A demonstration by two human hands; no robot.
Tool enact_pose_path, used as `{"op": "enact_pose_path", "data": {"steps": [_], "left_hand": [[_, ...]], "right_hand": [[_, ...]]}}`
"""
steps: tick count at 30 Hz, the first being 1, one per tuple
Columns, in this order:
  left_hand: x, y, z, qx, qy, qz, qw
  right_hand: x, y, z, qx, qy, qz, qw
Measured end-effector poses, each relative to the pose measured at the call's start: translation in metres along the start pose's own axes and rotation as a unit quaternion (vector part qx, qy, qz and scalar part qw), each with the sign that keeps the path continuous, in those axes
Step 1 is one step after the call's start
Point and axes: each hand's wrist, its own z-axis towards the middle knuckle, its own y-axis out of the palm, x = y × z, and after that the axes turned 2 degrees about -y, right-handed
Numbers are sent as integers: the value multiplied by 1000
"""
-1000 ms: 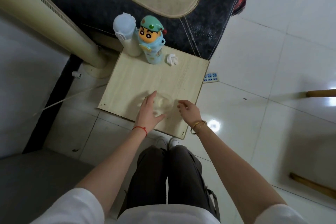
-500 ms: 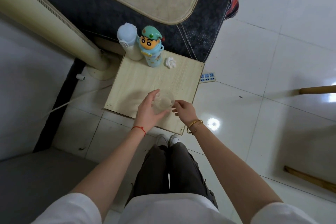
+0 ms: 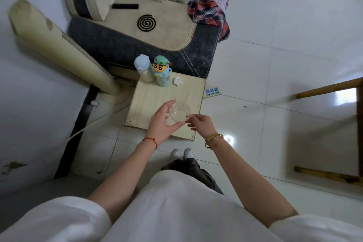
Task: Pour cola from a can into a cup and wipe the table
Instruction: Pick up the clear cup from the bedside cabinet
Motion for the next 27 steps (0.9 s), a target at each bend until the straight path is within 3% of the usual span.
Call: {"op": "enact_pose_path", "data": {"steps": [15,27], "left_hand": [[72,13,-49,-128,105,15,986],[157,105,-98,-313,201,57,927]], "right_hand": [[32,-52,-109,120,-47,71,989],[111,-121,-204,251,-31,242,937]]}}
